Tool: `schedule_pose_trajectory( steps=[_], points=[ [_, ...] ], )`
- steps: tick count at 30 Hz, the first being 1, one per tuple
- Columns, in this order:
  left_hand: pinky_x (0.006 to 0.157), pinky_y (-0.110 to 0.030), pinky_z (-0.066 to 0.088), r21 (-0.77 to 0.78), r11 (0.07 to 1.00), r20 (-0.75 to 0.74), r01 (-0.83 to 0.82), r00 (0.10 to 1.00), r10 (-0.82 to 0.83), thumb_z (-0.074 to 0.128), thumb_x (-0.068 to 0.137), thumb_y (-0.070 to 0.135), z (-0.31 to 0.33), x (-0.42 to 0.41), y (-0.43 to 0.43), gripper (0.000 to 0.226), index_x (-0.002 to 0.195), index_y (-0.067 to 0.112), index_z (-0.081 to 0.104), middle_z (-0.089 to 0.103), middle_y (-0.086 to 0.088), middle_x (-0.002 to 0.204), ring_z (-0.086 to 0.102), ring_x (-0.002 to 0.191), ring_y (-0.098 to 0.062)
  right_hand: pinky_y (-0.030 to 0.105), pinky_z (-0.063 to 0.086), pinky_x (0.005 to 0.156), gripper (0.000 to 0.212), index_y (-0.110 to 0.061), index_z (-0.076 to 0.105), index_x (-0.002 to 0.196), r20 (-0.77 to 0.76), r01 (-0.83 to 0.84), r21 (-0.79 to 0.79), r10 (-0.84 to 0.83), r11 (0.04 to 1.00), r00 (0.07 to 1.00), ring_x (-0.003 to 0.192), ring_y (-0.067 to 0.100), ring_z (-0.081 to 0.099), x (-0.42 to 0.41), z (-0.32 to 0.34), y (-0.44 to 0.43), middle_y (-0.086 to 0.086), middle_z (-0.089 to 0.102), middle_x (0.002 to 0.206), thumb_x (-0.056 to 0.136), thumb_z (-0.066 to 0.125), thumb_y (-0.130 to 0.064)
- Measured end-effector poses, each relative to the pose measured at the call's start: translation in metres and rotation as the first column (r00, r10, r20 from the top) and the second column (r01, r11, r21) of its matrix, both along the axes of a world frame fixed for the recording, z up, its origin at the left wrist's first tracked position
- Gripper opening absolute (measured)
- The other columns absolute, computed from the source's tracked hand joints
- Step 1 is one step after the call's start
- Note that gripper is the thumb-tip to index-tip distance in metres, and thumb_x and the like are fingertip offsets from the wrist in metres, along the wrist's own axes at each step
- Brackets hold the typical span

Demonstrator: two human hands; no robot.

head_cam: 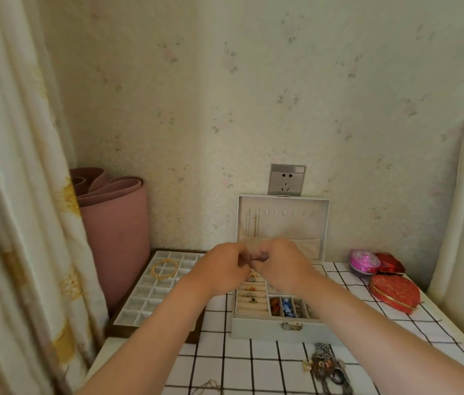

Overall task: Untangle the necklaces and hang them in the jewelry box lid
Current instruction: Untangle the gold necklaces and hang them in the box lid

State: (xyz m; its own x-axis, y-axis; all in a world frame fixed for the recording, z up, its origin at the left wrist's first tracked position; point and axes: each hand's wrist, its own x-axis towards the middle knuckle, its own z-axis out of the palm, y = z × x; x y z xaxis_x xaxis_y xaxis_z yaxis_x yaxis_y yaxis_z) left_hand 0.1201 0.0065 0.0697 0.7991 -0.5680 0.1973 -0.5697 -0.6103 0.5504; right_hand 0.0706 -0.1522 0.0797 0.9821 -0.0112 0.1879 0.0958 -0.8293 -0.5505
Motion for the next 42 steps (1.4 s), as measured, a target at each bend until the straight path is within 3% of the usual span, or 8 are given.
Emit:
schedule_pose_trajectory(
  steps=[7, 11, 14, 18, 21, 30, 36, 42],
  points=[
    [0.074, -0.027, 0.052, 0.191, 0.98, 0.014, -0.05, 0.999, 0.048, 0.055, 0.091, 0.024, -0.008, -0.057, 0.049, 0.014, 0.093, 0.024, 0.069, 0.066, 0.008, 0.089, 0.062, 0.083, -0.011, 0.03, 0.054, 0.089, 0.016, -0.026, 0.076, 0.103, -0.112, -0.119, -0.025, 0.116, 0.993, 0.987, 0.095, 0.005, 0.065, -0.058, -0.018, 0.036, -0.012, 0.071, 0.103, 0.089, 0.068, -0.03],
    [0.08, -0.03, 0.054, 0.33, 0.942, -0.023, -0.065, 0.997, 0.077, 0.055, 0.091, 0.027, -0.027, -0.085, 0.078, 0.016, 0.098, 0.029, 0.07, 0.067, 0.011, 0.096, 0.062, 0.09, -0.01, 0.026, 0.053, 0.091, 0.015, -0.027, 0.076, 0.103, -0.212, -0.203, 0.042, 0.208, 0.978, 0.955, 0.097, 0.002, 0.064, -0.081, -0.037, 0.057, -0.013, 0.07, 0.105, 0.09, 0.07, -0.029],
    [0.078, -0.025, 0.05, 0.396, 0.914, -0.024, -0.089, 0.994, 0.107, 0.058, 0.091, 0.03, -0.044, -0.104, 0.088, 0.017, 0.102, 0.031, 0.071, 0.068, 0.012, 0.101, 0.062, 0.093, -0.009, 0.028, 0.053, 0.09, 0.017, -0.029, 0.076, 0.106, -0.258, -0.251, -0.03, 0.235, 0.967, 0.937, 0.098, 0.005, 0.064, -0.093, -0.055, 0.069, -0.013, 0.07, 0.106, 0.091, 0.068, -0.03],
    [0.076, -0.023, 0.047, 0.428, 0.892, -0.017, -0.146, 0.985, 0.17, 0.065, 0.088, 0.034, -0.066, -0.118, 0.093, 0.014, 0.1, 0.031, 0.069, 0.066, 0.013, 0.101, 0.06, 0.093, -0.009, 0.03, 0.051, 0.091, 0.025, -0.028, 0.07, 0.118, -0.267, -0.281, -0.215, 0.22, 0.935, 0.938, 0.108, 0.015, 0.062, -0.101, -0.08, 0.077, -0.007, 0.068, 0.118, 0.094, 0.062, -0.033],
    [0.075, -0.022, 0.044, 0.426, 0.887, -0.013, -0.178, 0.979, 0.203, 0.068, 0.086, 0.035, -0.079, -0.123, 0.097, 0.008, 0.093, 0.031, 0.067, 0.06, 0.014, 0.093, 0.057, 0.089, -0.008, 0.031, 0.051, 0.088, 0.025, -0.029, 0.071, 0.116, -0.257, -0.29, -0.275, 0.221, 0.917, 0.941, 0.107, 0.017, 0.062, -0.102, -0.088, 0.081, -0.005, 0.067, 0.118, 0.092, 0.063, -0.033],
    [0.077, -0.026, 0.051, 0.354, 0.927, -0.105, -0.126, 0.979, 0.173, 0.07, 0.084, 0.038, -0.081, -0.125, 0.108, 0.01, 0.091, 0.031, 0.068, 0.064, 0.011, 0.094, 0.06, 0.087, -0.009, 0.026, 0.045, 0.078, 0.037, -0.033, 0.066, 0.121, -0.302, -0.338, -0.263, 0.255, 0.904, 0.919, 0.104, 0.015, 0.06, -0.094, -0.089, 0.076, -0.007, 0.064, 0.111, 0.088, 0.068, -0.015],
    [0.081, -0.023, 0.043, 0.353, 0.923, 0.028, -0.154, 0.988, 0.154, 0.067, 0.09, 0.033, -0.09, -0.132, 0.107, 0.013, 0.1, 0.03, 0.074, 0.056, 0.009, 0.103, 0.051, 0.098, -0.009, 0.03, 0.046, 0.077, 0.022, -0.034, 0.071, 0.113, -0.208, -0.43, -0.302, 0.381, 0.851, 0.901, 0.095, 0.015, 0.057, -0.099, -0.09, 0.089, -0.008, 0.058, 0.1, 0.092, 0.065, -0.035],
    [0.085, -0.028, 0.042, 0.395, 0.908, 0.041, -0.143, 0.99, 0.138, 0.058, 0.096, 0.028, -0.099, -0.134, 0.105, 0.021, 0.11, 0.021, 0.072, 0.053, 0.004, 0.11, 0.047, 0.108, -0.015, 0.03, 0.04, 0.071, 0.021, -0.031, 0.073, 0.11, -0.18, -0.432, -0.34, 0.393, 0.835, 0.902, 0.094, 0.018, 0.057, -0.101, -0.091, 0.093, -0.008, 0.053, 0.094, 0.093, 0.063, -0.036]
  ],
)
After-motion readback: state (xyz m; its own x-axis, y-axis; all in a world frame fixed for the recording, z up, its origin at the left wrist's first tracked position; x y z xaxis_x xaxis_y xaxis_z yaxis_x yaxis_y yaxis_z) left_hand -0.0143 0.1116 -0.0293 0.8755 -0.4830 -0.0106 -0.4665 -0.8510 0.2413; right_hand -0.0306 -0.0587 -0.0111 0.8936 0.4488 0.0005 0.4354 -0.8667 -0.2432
